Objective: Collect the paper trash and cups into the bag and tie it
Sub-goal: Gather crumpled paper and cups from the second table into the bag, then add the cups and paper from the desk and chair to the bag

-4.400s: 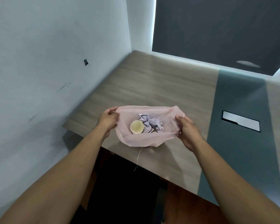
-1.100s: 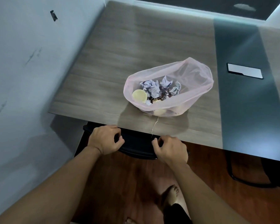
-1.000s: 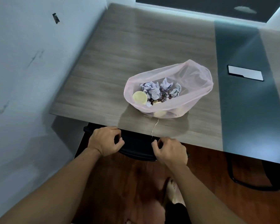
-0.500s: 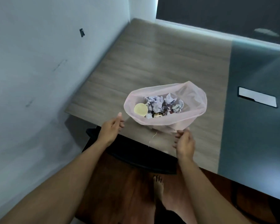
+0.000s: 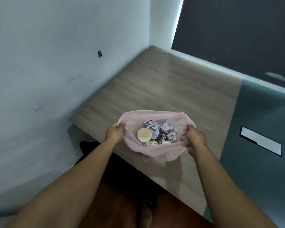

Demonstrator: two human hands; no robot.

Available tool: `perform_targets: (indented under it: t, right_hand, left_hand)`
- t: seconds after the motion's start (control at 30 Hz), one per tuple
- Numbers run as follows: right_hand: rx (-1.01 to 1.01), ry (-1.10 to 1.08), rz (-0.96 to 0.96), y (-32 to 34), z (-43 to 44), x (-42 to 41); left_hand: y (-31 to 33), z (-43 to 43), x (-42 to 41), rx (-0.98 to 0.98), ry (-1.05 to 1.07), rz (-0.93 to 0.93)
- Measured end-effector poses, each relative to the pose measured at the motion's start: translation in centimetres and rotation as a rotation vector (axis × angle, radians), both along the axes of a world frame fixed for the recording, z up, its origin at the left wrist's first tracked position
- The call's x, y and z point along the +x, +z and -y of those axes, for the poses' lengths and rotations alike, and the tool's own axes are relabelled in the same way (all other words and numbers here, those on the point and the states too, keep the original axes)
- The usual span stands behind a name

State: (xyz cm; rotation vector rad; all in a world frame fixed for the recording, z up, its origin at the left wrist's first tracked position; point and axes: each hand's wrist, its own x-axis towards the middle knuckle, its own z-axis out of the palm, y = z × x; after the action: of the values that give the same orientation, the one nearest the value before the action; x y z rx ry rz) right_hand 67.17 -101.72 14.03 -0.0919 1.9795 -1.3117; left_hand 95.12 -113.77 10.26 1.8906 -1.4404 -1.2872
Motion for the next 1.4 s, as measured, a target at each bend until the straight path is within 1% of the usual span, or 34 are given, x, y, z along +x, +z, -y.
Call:
perform_targets:
  t: [0.07, 0.2, 0.3, 0.4, 0.6, 0.73, 0.9, 1.0, 1.17, 1.33, 1.4]
  right_hand:
    - [-0.073, -0.033, 0.082, 0.6, 0.9, 0.6]
    - [-0.221, -0.036, 0.112, 3.1, 3.3, 3.6]
    - [-0.29, 0.037, 0.135, 4.8, 5.1, 6.9]
    - [-0.348, 0.17, 0.13, 6.5, 6.0, 11.1]
    - [-0.439, 0.405, 0.144, 9.8, 3.9, 21.3]
    - [-0.473, 0.565, 0.168, 12.5, 0.5, 28.4]
    - [-0.501, 0.789, 0.231, 14.5, -5.0, 37.6]
    - [-0.499, 0.895, 0.275, 14.5, -8.4, 43.4]
    - [-0.427, 1.124, 0.337, 12.9, -13.6, 52.5]
    - [-0.334, 1.326, 0.37, 11.6, -18.5, 61.2]
    - [-0.325, 1.393, 0.392, 10.8, -19.9, 64.7]
  left_hand:
    - [1.1, -0.3, 1.3, -0.017, 0.081, -0.108]
    - [3.9, -2.1, 5.6, -0.056, 0.286, -0.31]
    - [6.3, -3.8, 9.7, -0.135, 0.428, -0.388]
    - [8.5, -6.2, 15.4, -0.153, 0.553, -0.438]
    - [11.6, -15.3, 26.2, -0.25, 0.736, -0.484]
    - [13.2, -23.2, 32.2, -0.332, 0.874, -0.528]
    - [15.1, -34.0, 38.8, -0.444, 0.968, -0.566]
    - [15.4, -40.3, 42.9, -0.49, 1.06, -0.579]
    - [15.0, -49.7, 49.3, -0.519, 1.321, -0.551]
    - [14.2, -56.9, 54.2, -0.553, 1.49, -0.558]
    - [13.7, -59.3, 56.4, -0.55, 1.516, -0.536]
